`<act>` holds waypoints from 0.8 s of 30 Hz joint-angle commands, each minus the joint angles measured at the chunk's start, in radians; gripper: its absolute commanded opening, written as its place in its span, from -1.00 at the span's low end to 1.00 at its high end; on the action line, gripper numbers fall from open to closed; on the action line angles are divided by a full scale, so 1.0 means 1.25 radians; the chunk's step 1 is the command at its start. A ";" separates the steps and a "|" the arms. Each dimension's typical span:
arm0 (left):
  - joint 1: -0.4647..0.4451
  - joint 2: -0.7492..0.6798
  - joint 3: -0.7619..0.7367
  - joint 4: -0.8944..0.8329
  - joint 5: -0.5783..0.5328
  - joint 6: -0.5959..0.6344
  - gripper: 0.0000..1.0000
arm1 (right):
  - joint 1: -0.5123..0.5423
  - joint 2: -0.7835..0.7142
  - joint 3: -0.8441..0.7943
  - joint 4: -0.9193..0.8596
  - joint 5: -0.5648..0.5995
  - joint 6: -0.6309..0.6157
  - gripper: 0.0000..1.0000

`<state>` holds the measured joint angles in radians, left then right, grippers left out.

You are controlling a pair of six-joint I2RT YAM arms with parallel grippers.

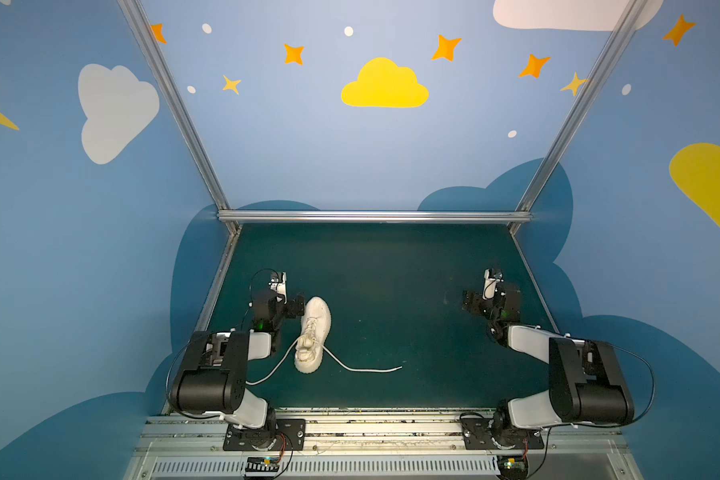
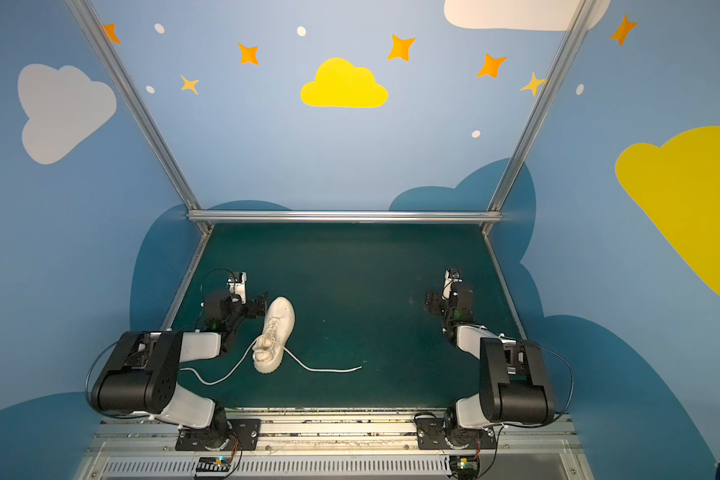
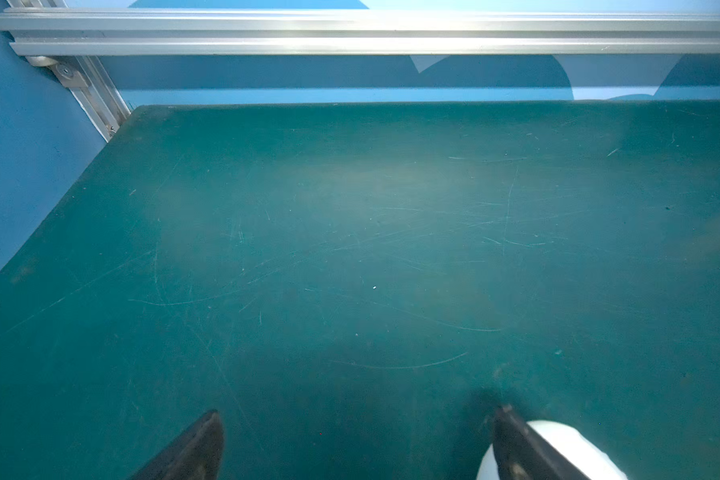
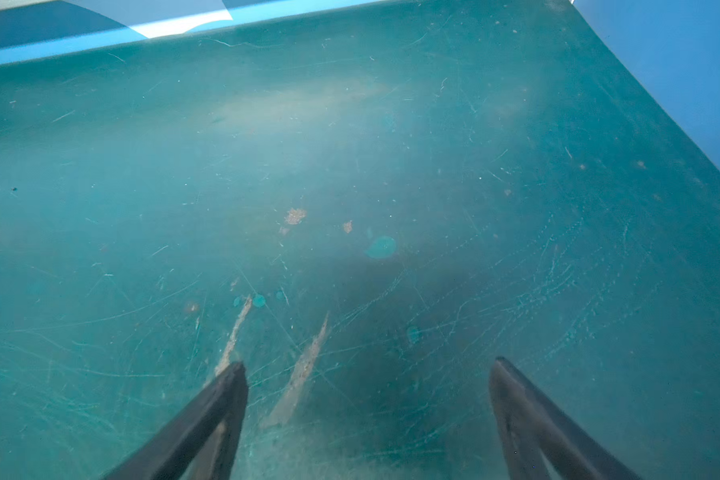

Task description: Tie the shoes

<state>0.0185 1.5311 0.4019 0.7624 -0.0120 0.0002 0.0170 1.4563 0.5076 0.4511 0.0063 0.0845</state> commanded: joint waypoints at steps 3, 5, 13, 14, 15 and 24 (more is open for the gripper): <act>0.000 -0.005 0.015 -0.007 0.010 0.009 0.99 | 0.005 -0.001 0.017 -0.005 0.005 -0.008 0.81; 0.000 -0.004 0.015 -0.007 0.010 0.008 0.99 | 0.004 -0.001 0.018 -0.006 0.005 -0.008 0.81; 0.000 -0.002 0.017 -0.009 0.010 0.004 0.99 | 0.004 -0.002 0.017 -0.005 0.004 -0.007 0.81; 0.002 -0.002 0.016 -0.007 0.011 0.003 0.99 | 0.004 -0.002 0.017 -0.005 0.004 -0.008 0.81; 0.004 -0.002 0.016 -0.008 0.018 0.001 0.99 | 0.004 -0.001 0.017 -0.005 0.004 -0.009 0.81; 0.008 -0.032 0.033 -0.040 -0.013 -0.019 0.99 | 0.003 -0.002 0.018 -0.005 0.002 -0.007 0.81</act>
<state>0.0242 1.5291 0.4088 0.7418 -0.0044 -0.0078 0.0170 1.4563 0.5076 0.4515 0.0067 0.0811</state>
